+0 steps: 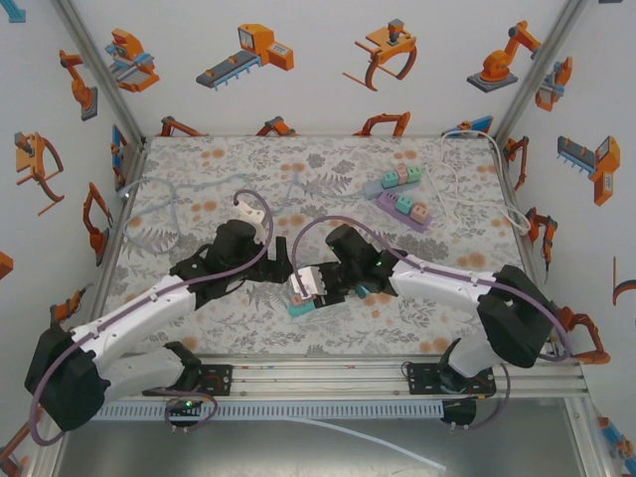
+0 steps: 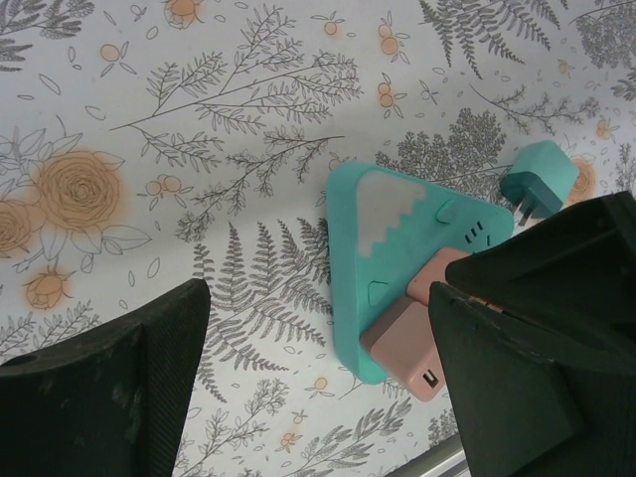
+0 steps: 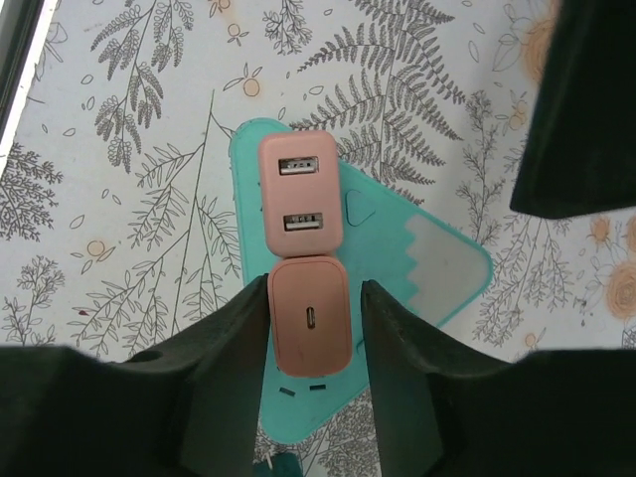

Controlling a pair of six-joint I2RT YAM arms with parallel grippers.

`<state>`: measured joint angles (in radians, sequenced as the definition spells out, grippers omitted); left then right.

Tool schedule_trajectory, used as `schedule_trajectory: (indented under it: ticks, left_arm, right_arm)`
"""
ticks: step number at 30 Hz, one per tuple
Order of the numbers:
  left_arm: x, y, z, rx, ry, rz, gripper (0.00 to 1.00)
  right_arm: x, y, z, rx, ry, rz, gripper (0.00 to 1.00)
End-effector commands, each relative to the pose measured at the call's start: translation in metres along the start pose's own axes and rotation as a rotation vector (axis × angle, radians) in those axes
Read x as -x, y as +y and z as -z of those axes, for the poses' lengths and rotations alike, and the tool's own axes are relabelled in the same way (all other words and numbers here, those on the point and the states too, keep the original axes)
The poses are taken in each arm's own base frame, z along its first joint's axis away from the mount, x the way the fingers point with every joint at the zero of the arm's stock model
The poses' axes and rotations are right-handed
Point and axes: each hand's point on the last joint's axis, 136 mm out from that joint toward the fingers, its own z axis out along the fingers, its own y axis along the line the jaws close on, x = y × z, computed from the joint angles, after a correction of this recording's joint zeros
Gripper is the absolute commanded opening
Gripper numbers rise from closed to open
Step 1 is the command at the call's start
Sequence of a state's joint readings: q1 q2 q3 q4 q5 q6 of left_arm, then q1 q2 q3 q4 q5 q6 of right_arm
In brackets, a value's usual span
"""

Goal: Pull the plug off the socket

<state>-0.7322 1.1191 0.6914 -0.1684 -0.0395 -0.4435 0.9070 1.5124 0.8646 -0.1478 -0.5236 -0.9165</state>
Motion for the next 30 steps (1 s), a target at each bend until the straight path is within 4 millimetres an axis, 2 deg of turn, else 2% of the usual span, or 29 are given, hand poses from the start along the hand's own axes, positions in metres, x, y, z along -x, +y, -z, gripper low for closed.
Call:
schedule_trajectory:
  ticks: [1, 5, 7, 13, 21, 26, 30]
  left_arm:
    - [-0.004, -0.005, -0.01, -0.038, 0.011, 0.046, 0.81]
    - [-0.01, -0.005, -0.026, -0.04, 0.051, 0.081, 0.76]
    - [-0.012, -0.012, -0.034, -0.08, 0.057, 0.095, 0.72]
    - [-0.03, -0.02, -0.06, -0.128, 0.137, 0.136, 0.55]
    - [-0.062, -0.019, -0.074, -0.145, 0.259, 0.171, 0.49]
    - [-0.085, -0.011, -0.076, -0.115, 0.33, 0.175, 0.48]
    - [-0.111, 0.01, -0.072, -0.01, 0.425, 0.127, 0.47]
  right_arm:
    - [0.008, -0.003, -0.001, 0.007, -0.009, 0.039, 0.32]
    - [0.011, -0.001, -0.001, 0.015, -0.019, 0.043, 0.29]
    - [0.01, 0.001, -0.002, 0.02, -0.017, 0.04, 0.28]
    - [0.011, 0.002, -0.002, 0.02, -0.02, 0.045, 0.28]
    - [0.01, -0.002, -0.005, 0.007, -0.018, 0.042, 0.28]
    - [0.025, -0.014, 0.0, -0.03, -0.067, 0.028, 0.28]
    - [0.048, -0.028, 0.008, -0.06, -0.133, 0.024, 0.27]
